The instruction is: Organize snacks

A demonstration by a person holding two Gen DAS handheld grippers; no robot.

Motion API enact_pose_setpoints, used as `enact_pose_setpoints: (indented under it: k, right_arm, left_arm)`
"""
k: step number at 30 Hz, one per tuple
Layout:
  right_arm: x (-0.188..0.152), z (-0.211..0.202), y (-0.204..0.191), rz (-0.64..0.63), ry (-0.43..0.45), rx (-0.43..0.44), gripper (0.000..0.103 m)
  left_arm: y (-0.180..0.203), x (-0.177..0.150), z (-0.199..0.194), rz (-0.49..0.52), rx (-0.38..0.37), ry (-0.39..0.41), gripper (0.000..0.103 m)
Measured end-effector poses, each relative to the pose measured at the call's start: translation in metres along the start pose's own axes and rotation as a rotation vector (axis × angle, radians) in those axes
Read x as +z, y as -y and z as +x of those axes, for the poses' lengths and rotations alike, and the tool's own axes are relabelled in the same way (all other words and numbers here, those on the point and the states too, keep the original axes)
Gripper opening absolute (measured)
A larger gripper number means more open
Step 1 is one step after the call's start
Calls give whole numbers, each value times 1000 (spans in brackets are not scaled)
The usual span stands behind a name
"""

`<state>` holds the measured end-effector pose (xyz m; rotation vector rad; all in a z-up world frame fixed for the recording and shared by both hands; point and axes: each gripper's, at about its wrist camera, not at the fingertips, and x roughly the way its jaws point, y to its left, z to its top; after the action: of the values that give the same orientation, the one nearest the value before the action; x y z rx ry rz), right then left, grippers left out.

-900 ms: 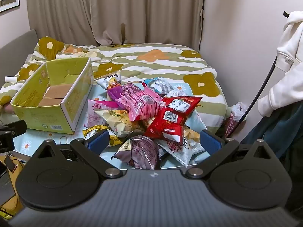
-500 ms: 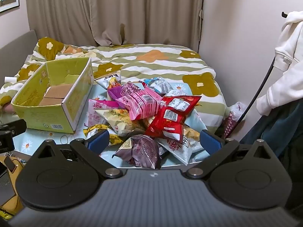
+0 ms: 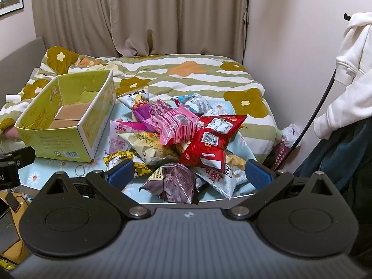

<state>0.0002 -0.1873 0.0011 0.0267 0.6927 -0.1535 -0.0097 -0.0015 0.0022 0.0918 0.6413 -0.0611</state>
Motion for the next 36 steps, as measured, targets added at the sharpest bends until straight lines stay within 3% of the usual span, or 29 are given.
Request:
enact_pose_setpoints:
  k: [36]
  right_arm:
    - [1,4,-10,-2,-7,11,103]
  left_arm:
    - [-7,0,3,-2,18,14,103]
